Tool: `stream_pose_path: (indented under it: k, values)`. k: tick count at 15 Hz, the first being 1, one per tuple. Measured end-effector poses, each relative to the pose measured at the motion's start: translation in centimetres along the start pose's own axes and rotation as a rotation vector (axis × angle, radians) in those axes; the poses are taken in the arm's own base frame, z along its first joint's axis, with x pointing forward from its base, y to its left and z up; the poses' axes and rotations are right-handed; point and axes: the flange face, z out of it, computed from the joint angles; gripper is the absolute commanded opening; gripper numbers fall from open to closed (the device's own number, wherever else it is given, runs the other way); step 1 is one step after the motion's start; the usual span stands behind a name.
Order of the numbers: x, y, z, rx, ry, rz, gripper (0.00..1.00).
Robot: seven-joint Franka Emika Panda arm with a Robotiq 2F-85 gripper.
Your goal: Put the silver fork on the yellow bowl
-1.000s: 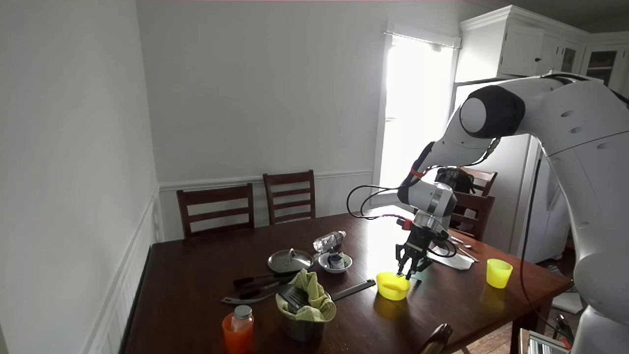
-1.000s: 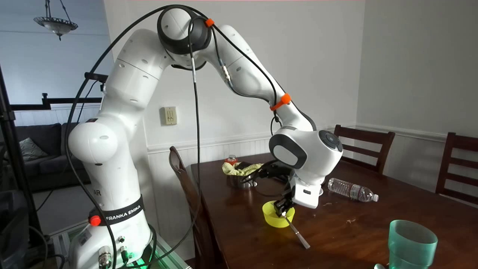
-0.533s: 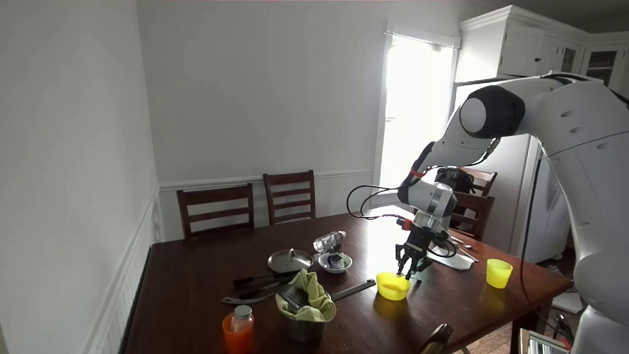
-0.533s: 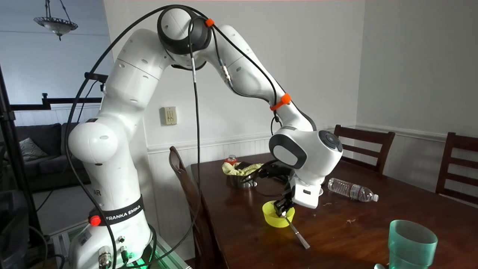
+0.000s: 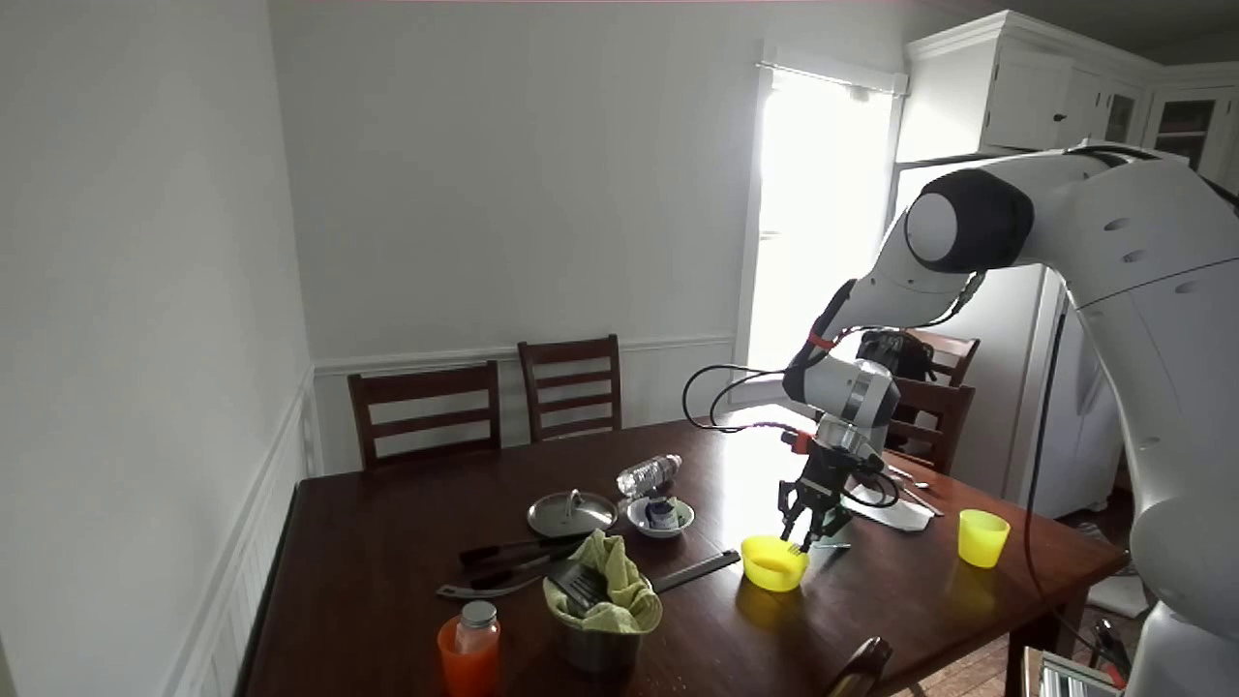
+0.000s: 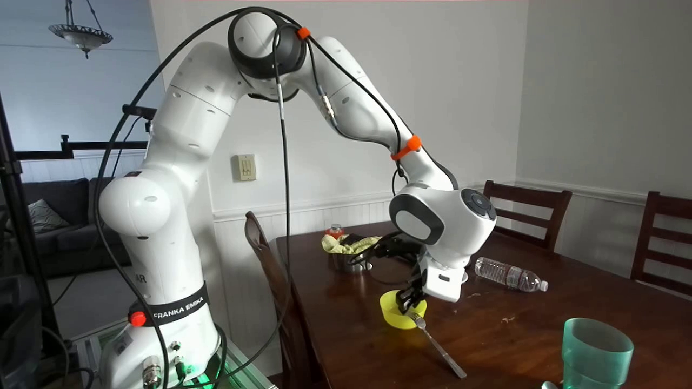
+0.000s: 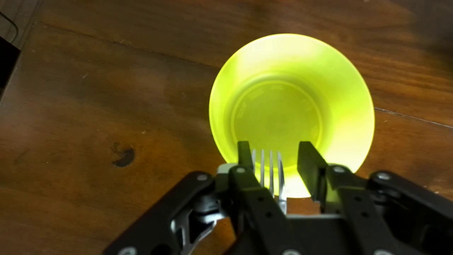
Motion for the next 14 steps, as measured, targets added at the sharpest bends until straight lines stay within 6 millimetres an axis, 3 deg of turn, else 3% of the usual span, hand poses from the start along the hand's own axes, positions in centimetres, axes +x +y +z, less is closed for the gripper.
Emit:
stream_pose_path:
  k: [1,5,10,14]
  values:
    - [0.0,0.0,0.0,0.000,0.000,0.000,0.68]
    - [0.0,0.0,0.0,0.000,0.000,0.000,0.96]
    - [-0.2,-0.1,-0.8,0.004,-0.002,-0.002,1.00]
    - [-0.4,-0.1,-3.7,-0.005,0.044,-0.023,1.00]
